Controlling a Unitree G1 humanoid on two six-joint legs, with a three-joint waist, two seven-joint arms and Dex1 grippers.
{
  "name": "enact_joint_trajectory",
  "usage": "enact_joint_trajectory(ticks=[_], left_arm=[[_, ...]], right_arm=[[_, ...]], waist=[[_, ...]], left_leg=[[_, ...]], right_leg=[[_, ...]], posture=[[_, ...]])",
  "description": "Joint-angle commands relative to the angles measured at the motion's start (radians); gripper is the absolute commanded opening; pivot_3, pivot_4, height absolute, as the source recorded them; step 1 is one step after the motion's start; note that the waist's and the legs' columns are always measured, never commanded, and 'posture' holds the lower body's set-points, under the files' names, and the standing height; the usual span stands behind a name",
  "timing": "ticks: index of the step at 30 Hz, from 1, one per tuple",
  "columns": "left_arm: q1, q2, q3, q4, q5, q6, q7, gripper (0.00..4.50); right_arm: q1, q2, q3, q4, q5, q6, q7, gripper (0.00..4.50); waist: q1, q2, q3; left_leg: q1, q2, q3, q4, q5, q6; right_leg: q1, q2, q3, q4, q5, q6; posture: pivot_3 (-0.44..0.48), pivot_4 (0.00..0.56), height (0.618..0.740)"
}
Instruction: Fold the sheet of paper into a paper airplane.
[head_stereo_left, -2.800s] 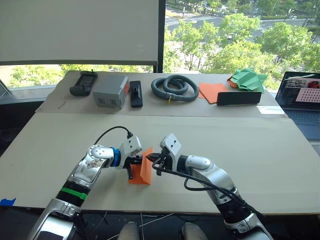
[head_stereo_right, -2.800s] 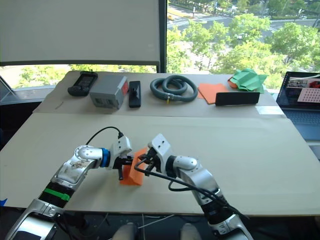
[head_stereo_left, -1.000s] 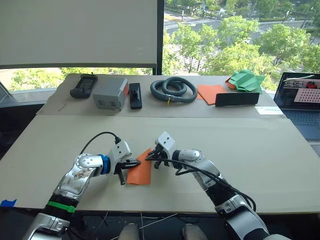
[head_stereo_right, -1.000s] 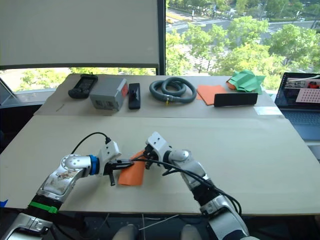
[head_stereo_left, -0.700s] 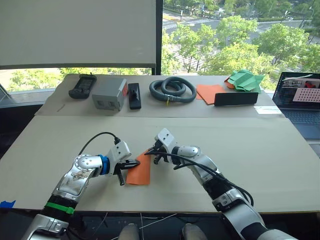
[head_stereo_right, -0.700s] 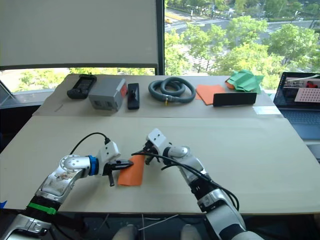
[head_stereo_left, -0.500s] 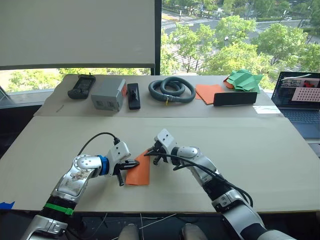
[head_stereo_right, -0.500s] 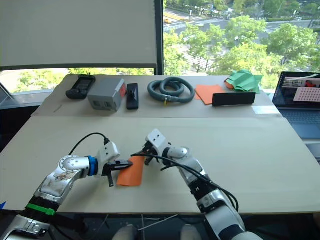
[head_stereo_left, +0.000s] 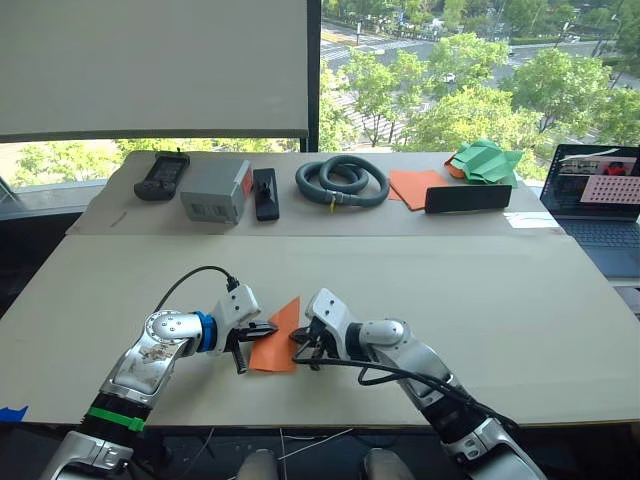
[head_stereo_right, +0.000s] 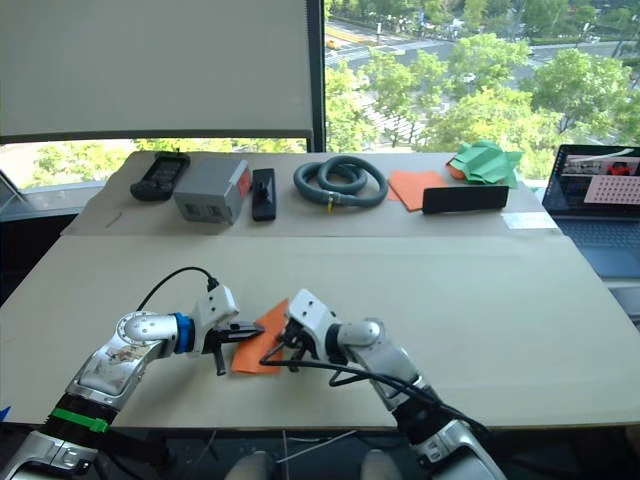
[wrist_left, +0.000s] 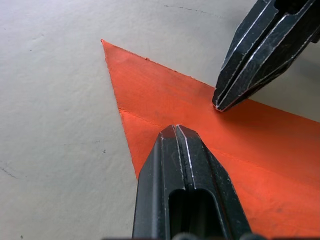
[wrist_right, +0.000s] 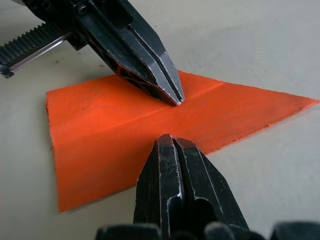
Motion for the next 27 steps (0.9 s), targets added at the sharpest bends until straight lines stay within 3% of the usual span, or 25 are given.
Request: enact_joint_trajectory(ticks=[1, 27], left_arm=[[0.025, 0.013, -0.04, 0.039, 0.039, 0.034, -0.008, 0.01], [0.036, 0.032, -0.052, 0.028, 0.038, 0.039, -0.026, 0.01]], right_arm=[[0.035, -0.02, 0.059, 0.029, -0.013, 0.085, 0.022, 0.0], [0.116, -0.139, 0.19, -0.089, -0.018, 0.123, 0.098, 0.0]], waist=[[0.001, 0.0, 0.0], [0.002, 0.0, -0.008]], left_leg=[[0.0, 0.0, 0.0, 0.0, 0.0, 0.0], [0.003, 0.0, 0.0, 0.0, -0.004, -0.003]], right_leg=[[0.0, 0.0, 0.0, 0.0, 0.0, 0.0], [0.0, -0.001, 0.0, -0.002, 0.0, 0.0]], posture=[[0.0, 0.15, 0.714], [0.0, 0.15, 0.714]])
